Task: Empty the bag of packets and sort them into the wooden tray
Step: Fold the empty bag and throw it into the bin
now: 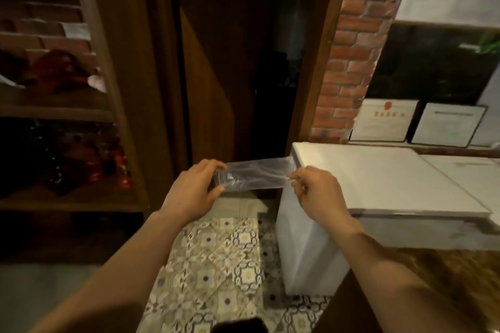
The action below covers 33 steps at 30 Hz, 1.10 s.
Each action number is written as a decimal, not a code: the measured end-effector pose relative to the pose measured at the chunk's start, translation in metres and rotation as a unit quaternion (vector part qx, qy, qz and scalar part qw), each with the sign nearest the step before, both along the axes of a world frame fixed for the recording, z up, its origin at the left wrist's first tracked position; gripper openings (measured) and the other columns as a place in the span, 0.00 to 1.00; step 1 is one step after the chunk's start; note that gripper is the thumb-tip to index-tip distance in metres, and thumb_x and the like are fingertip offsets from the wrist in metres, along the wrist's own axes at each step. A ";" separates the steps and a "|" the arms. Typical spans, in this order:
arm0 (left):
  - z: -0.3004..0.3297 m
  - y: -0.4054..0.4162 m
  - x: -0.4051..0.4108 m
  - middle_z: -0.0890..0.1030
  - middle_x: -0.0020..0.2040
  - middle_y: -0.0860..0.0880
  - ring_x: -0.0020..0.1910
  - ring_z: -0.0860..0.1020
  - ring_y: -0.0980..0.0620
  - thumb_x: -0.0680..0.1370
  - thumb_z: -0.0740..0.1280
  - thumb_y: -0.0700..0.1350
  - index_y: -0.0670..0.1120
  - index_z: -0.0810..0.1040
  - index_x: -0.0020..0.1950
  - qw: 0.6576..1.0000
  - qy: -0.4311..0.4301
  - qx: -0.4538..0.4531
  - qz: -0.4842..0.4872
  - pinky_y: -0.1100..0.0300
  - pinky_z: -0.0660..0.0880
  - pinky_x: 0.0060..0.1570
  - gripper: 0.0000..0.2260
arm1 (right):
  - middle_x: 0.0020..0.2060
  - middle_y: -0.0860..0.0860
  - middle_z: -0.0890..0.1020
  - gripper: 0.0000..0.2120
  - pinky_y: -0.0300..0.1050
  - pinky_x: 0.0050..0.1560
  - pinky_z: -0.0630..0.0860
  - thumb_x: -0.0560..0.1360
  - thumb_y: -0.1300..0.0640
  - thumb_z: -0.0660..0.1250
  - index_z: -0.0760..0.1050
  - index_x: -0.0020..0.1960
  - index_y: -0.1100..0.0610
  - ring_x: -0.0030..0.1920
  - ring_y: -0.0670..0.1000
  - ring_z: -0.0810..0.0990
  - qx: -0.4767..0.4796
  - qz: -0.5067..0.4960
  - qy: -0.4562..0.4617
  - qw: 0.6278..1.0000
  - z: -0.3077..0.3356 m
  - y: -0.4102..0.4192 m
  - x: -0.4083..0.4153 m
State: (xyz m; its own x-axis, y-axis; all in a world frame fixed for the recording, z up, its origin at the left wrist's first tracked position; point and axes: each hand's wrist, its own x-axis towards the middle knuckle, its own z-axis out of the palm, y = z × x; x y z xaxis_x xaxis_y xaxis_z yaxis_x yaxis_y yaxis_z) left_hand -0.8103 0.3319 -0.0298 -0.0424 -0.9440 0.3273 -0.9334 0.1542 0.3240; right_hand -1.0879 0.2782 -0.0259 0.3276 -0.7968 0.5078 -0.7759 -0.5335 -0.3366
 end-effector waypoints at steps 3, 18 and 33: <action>-0.022 0.004 -0.005 0.74 0.66 0.51 0.60 0.76 0.48 0.79 0.68 0.51 0.53 0.68 0.69 1.000 0.006 0.017 0.009 0.48 0.75 0.59 0.20 | 0.46 0.56 0.85 0.10 0.56 0.44 0.81 0.76 0.65 0.69 0.84 0.54 0.56 0.44 0.60 0.84 0.033 0.010 0.006 0.999 -0.020 -0.003 -0.002; -0.195 0.015 -0.007 0.75 0.67 0.52 0.64 0.76 0.48 0.78 0.70 0.51 0.53 0.69 0.68 0.989 0.021 0.144 0.009 0.51 0.75 0.59 0.21 | 0.50 0.50 0.85 0.12 0.51 0.47 0.82 0.77 0.61 0.68 0.83 0.56 0.48 0.47 0.55 0.84 0.204 -0.029 0.067 0.976 -0.184 0.001 -0.002; -0.407 0.037 0.012 0.73 0.71 0.54 0.68 0.73 0.51 0.79 0.68 0.52 0.57 0.66 0.71 0.952 0.067 0.296 0.041 0.51 0.72 0.66 0.22 | 0.54 0.48 0.83 0.17 0.39 0.49 0.80 0.76 0.60 0.71 0.76 0.63 0.48 0.48 0.47 0.81 0.365 -0.026 0.220 0.904 -0.430 0.050 0.021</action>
State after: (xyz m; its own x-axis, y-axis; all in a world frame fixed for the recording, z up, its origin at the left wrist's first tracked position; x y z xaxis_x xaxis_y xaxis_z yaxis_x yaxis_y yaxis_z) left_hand -0.7985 0.3692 -0.4364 0.0433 -0.9633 -0.2651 -0.8785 -0.1630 0.4491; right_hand -1.0672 0.3282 -0.4558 0.3222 -0.8872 -0.3302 -0.9382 -0.2527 -0.2364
